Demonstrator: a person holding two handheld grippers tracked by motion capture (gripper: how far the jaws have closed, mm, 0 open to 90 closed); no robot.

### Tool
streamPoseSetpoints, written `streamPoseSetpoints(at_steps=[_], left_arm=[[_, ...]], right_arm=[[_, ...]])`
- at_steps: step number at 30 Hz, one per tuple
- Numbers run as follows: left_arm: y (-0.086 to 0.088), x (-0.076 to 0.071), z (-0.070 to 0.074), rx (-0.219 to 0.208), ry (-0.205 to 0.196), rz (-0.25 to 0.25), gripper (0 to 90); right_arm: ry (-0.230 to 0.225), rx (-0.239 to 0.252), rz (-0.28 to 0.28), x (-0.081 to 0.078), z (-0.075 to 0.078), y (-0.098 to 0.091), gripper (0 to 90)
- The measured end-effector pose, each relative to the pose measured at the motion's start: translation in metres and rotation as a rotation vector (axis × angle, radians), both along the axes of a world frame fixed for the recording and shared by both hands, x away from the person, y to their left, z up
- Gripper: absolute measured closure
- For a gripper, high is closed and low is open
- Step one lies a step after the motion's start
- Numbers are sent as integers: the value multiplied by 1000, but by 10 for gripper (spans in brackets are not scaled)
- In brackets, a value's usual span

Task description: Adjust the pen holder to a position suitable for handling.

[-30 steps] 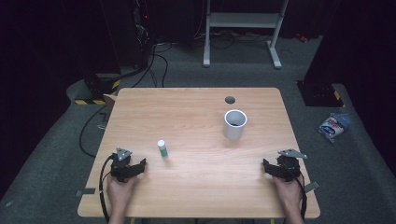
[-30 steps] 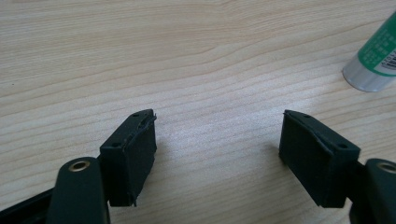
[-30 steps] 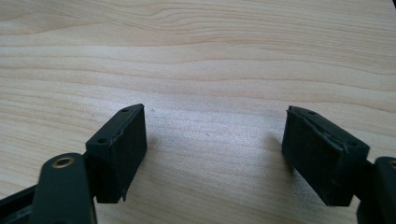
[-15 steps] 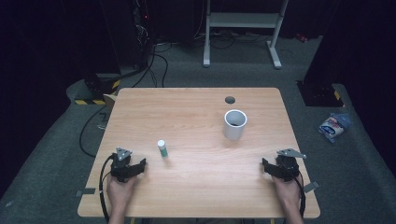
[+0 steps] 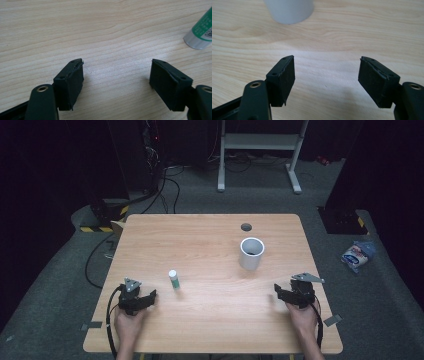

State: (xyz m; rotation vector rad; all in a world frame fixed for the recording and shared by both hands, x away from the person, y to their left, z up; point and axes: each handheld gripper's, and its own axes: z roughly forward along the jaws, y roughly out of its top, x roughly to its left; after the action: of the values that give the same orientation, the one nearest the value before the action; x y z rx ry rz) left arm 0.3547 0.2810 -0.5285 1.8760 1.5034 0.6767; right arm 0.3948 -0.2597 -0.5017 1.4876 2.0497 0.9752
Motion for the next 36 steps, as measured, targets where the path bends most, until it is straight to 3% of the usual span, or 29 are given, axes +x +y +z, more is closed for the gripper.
streamPoseSetpoints(at_steps=[3,8,10,12,29,33,36], left_arm=[[0,0,0,-2,-3,4,274],[0,0,0,-2,-3,4,274],[0,0,0,-2,-4,4,273],[0,0,0,-3,-4,3,274],[0,1,0,-1,-5,0,281],[0,1,0,-1,-5,0,281],[0,1,0,-1,-5,0,281]], right_arm=[[-7,38,14,4,4,3,293],[-21,49,21,9,13,7,296],[-23,75,29,12,16,8,298],[-59,102,41,16,22,10,317],[-93,81,73,47,50,31,334],[-91,123,66,56,53,36,342],[-92,123,67,63,54,40,346]])
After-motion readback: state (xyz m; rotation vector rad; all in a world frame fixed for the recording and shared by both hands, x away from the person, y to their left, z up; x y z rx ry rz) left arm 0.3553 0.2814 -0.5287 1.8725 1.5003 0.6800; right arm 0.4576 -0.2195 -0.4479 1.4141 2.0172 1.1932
